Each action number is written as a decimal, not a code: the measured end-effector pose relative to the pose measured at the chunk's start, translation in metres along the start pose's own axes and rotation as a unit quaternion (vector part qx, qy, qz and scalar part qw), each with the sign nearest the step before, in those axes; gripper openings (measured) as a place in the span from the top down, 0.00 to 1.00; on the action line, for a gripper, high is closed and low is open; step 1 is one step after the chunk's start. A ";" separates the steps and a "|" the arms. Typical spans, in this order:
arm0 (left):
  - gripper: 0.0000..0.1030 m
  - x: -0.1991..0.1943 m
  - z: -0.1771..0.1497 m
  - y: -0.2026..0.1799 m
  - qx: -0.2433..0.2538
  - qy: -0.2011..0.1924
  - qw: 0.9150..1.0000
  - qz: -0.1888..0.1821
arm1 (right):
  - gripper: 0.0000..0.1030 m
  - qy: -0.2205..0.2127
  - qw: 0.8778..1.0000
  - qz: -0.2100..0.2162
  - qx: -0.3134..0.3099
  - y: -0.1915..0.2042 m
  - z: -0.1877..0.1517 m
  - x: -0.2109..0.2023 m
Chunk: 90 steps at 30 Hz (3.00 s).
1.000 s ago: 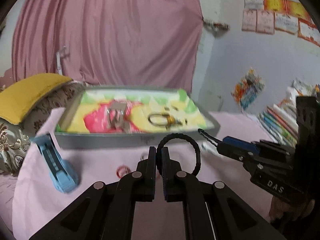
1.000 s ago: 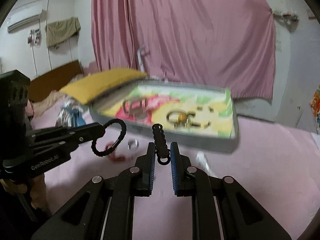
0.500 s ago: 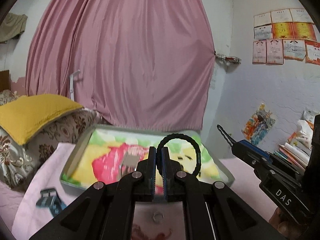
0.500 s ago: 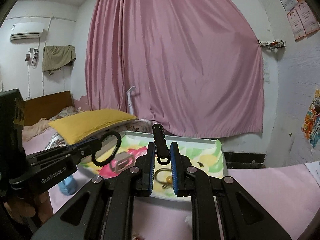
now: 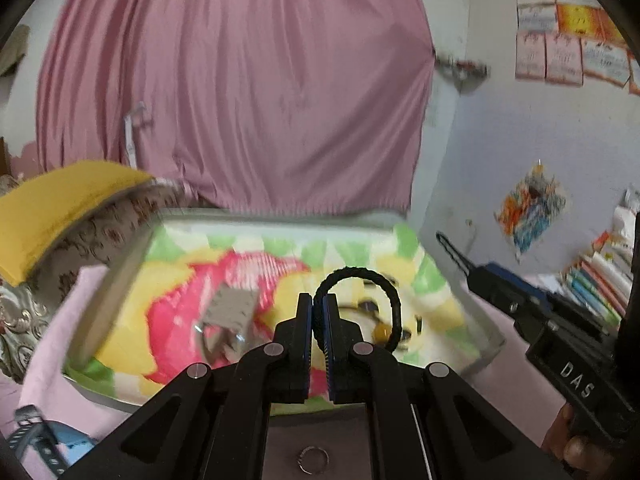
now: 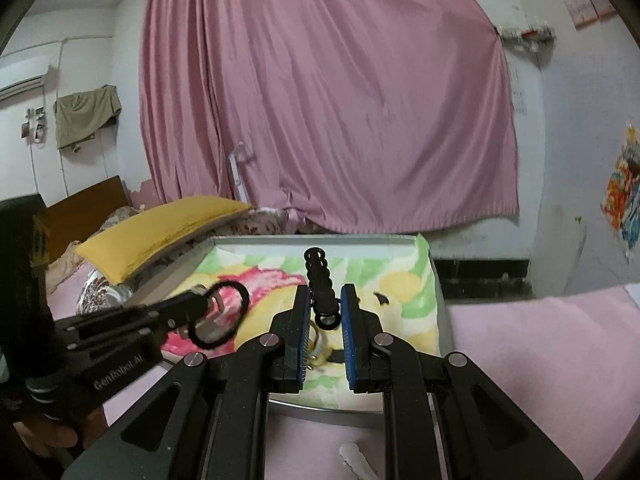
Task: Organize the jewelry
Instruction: 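Carry both black items into the grey box and open both grippers, then withdraw both grippers and move the left gripper toward the blue smartwatch, then grasp the blue smartwatch band with the left gripper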
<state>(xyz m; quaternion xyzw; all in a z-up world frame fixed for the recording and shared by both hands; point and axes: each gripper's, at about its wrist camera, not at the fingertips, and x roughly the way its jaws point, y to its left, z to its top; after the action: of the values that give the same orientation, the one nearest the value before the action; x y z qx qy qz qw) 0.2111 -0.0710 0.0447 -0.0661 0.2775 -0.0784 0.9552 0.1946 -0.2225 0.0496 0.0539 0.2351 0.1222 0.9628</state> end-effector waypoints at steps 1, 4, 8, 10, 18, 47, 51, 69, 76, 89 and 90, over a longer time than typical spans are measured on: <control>0.95 0.004 -0.001 0.000 -0.001 0.012 1.000 0.000 | 0.87 0.009 1.000 0.003 0.005 -0.003 -0.001 0.004; 0.95 0.016 -0.003 0.000 -0.004 0.043 0.999 0.003 | 0.87 0.043 0.999 0.007 0.016 -0.013 -0.006 0.016; 0.95 0.029 -0.006 -0.001 -0.001 0.079 0.997 0.001 | 0.87 0.095 0.994 0.020 0.046 -0.026 -0.015 0.037; 0.95 0.034 -0.008 -0.002 0.000 0.093 0.996 -0.001 | 0.87 0.112 0.992 0.025 0.059 -0.032 -0.020 0.045; 0.95 0.043 -0.011 -0.002 0.001 0.121 0.993 0.000 | 0.87 0.140 0.988 0.020 0.054 -0.029 -0.026 0.058; 0.23 -0.028 -0.010 0.022 -0.055 -0.011 0.998 0.008 | 0.17 -0.007 0.999 -0.029 0.023 -0.014 -0.013 -0.025; 0.07 -0.047 -0.011 0.028 -0.059 -0.040 0.997 0.018 | 0.05 -0.038 0.998 -0.033 0.024 -0.010 -0.014 -0.042; 0.01 -0.122 -0.044 0.051 -0.023 -0.104 0.993 0.058 | 0.02 -0.069 0.997 -0.020 -0.007 0.019 -0.034 -0.083; 0.01 -0.131 -0.058 0.065 -0.030 -0.093 0.993 0.068 | 0.02 -0.035 0.999 -0.007 -0.020 0.025 -0.045 -0.080; 0.01 -0.102 -0.069 0.093 -0.045 0.017 0.993 0.108 | 0.02 0.085 0.995 0.033 -0.043 0.038 -0.057 -0.053; 0.01 -0.098 -0.070 0.095 -0.048 0.026 0.993 0.106 | 0.02 0.096 0.994 0.036 -0.043 0.038 -0.058 -0.050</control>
<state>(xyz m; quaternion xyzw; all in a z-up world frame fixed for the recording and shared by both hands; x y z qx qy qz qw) 0.1022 0.0345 0.0208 -0.0802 0.3116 0.0354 0.9462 0.1168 -0.1963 0.0266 0.0088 0.3185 0.1714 0.9323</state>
